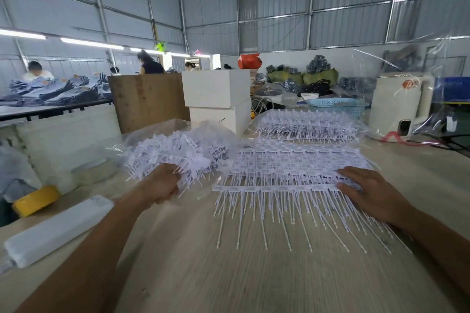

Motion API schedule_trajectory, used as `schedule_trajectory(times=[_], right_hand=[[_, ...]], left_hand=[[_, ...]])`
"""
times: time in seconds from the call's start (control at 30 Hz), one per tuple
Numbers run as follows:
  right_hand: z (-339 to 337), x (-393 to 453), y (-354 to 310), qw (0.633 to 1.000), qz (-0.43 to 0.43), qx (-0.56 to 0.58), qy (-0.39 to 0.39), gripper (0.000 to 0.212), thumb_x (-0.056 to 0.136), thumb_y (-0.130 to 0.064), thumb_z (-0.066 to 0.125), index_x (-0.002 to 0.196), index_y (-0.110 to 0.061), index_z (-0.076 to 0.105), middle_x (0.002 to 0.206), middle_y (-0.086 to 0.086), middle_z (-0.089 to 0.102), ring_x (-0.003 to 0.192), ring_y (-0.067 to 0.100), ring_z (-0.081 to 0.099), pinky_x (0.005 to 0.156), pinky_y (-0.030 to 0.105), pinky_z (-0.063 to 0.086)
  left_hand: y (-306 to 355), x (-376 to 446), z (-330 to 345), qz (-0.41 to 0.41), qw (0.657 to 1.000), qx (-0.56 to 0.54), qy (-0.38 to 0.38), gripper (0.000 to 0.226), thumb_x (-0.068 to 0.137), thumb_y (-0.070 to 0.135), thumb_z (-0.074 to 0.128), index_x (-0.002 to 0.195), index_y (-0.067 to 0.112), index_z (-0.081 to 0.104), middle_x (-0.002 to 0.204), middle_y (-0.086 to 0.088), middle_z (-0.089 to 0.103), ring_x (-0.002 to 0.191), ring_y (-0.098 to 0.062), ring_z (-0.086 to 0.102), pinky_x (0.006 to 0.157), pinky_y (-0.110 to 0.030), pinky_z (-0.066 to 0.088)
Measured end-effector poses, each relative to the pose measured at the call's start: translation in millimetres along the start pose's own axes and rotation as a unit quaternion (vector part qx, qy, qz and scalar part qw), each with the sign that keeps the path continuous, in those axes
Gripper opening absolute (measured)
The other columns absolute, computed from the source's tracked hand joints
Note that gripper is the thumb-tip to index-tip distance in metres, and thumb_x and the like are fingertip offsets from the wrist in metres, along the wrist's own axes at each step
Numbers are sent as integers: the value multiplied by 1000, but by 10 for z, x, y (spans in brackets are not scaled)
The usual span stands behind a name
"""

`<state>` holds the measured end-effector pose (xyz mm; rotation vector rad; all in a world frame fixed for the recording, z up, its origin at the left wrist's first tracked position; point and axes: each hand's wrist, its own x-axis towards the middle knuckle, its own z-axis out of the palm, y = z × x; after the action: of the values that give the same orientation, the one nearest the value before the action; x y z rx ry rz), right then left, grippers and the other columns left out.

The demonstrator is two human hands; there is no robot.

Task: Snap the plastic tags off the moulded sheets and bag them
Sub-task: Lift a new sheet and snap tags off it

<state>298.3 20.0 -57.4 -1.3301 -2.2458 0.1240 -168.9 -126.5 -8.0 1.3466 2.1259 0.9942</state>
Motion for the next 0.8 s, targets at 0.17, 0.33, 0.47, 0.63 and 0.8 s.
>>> schedule_trajectory(times=[0.17,0.33,0.47,0.63,0.8], right_hand=[[5,6,13,1000,3,-1,-1,69,88,-63,44,141,-22,58,148,4,54,139,25,46,115,48,36],[-13,6,13,1000,0,-3,-3,66,89,-62,45,140,-22,59,147,3,55,139,25,46,115,48,36],[-19,3,4,1000,2,6,5,66,88,-61,46,138,-21,61,146,4,56,138,26,48,114,50,37],[-23,4,-7,1000,3,10,6,67,87,-62,47,138,-21,61,144,5,57,137,27,49,113,50,38],[-33,-19,-33,1000,6,18,5,65,88,-59,48,139,-22,61,145,5,57,138,27,47,115,50,36]], left_hand=[[247,27,32,-14,1000,-7,-11,16,104,10,36,91,10,46,62,-13,53,38,-13,29,38,-16,17],[329,-65,217,6,998,25,-65,16,104,9,37,111,8,51,64,-12,53,38,-12,30,38,-18,19],[321,-74,12,39,995,66,-61,20,102,11,40,104,10,60,57,-4,51,37,-10,26,40,-16,17],[-118,-139,-443,46,994,55,-86,23,99,17,50,86,24,67,53,0,48,50,-16,31,53,-28,17],[-396,-333,-616,48,993,5,-111,25,80,47,58,86,24,65,53,1,41,58,-20,22,58,-42,13]])
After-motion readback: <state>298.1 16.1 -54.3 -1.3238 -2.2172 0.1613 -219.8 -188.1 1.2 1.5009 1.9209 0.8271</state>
